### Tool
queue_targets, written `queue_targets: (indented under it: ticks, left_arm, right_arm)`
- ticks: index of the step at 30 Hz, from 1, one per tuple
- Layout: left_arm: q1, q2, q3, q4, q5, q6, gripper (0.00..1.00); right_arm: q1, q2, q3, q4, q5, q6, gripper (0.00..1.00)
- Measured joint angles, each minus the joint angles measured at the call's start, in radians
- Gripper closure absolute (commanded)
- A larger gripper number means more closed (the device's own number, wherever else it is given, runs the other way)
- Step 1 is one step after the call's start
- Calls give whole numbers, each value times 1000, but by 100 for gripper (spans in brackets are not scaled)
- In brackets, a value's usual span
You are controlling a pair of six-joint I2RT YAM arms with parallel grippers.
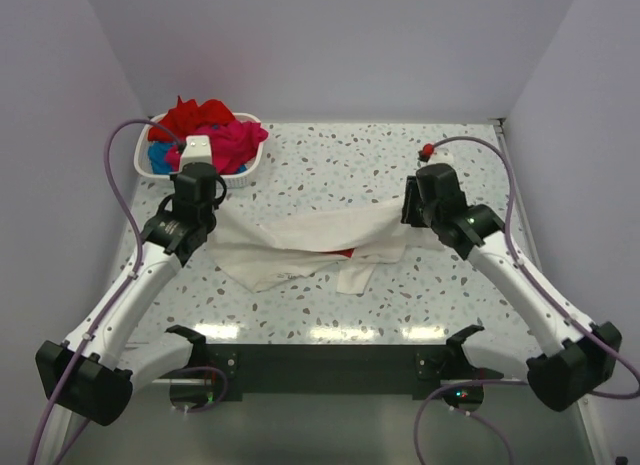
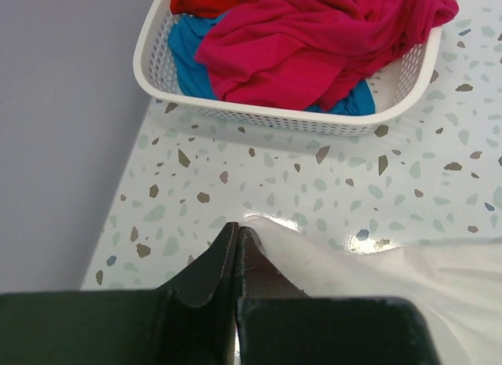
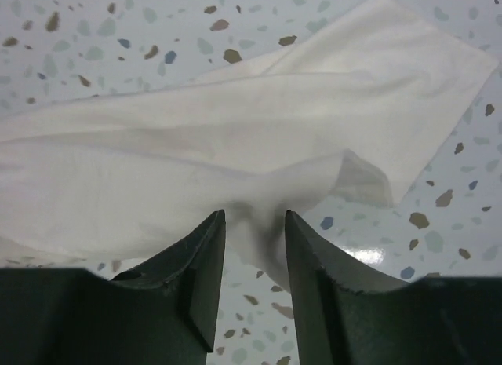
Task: Fold and stack the t-shirts
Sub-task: Flatten the tshirt out
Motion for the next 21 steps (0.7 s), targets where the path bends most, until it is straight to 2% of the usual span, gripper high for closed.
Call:
queue_targets:
  ticks: [2,5,7,16,21]
  left_arm:
    - [0,0,-6,6,7,0,100]
    - [0,3,-13,5,14,0,100]
    - [0,6,-13,8,19,0,100]
    - [0,24,-13,12,43,0,100]
    - [0,24,-13,12,50,0,100]
  right_arm:
    - [-35,100,17,22,-2,-18,41]
    - [-60,252,3,45,-11,-31,35]
    - [-62,273,-51,62,-29,-31,35]
    - [-71,163,-261,83,-53,-3,39]
    - [-137,131,-350,111,-102,3,44]
